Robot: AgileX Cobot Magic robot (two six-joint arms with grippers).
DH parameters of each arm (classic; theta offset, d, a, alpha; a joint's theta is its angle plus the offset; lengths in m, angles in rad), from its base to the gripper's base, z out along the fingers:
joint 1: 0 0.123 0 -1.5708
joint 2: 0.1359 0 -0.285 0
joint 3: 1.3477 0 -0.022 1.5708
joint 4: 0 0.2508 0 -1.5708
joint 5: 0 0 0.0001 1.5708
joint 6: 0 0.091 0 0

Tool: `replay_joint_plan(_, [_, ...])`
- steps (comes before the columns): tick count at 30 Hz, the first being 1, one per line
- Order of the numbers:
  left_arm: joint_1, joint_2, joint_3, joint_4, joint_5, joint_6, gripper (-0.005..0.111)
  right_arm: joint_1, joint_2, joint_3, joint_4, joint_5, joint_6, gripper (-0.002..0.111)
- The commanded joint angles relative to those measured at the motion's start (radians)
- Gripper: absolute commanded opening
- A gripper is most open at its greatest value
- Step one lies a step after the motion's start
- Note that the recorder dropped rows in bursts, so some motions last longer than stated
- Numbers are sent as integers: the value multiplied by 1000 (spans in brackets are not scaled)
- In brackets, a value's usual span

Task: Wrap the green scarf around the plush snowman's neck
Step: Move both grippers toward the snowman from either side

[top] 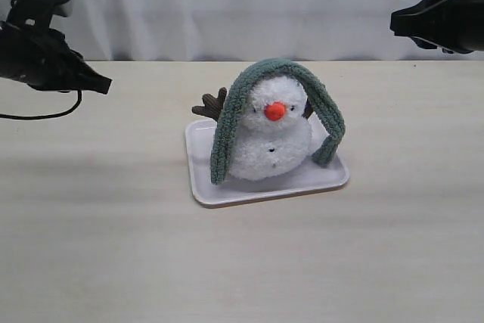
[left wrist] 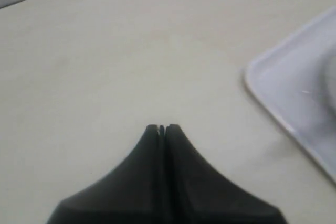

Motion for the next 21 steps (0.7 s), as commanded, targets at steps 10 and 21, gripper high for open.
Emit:
replay_joint_plan(10, [-9, -20, 39, 1160, -173, -1238, 0, -6, -11, 4, 0, -10, 21, 34])
replay_joint_plan(21, [-142, -20, 136, 1168, -480, -1270, 0, -6, -11, 4, 0, -29, 12, 34])
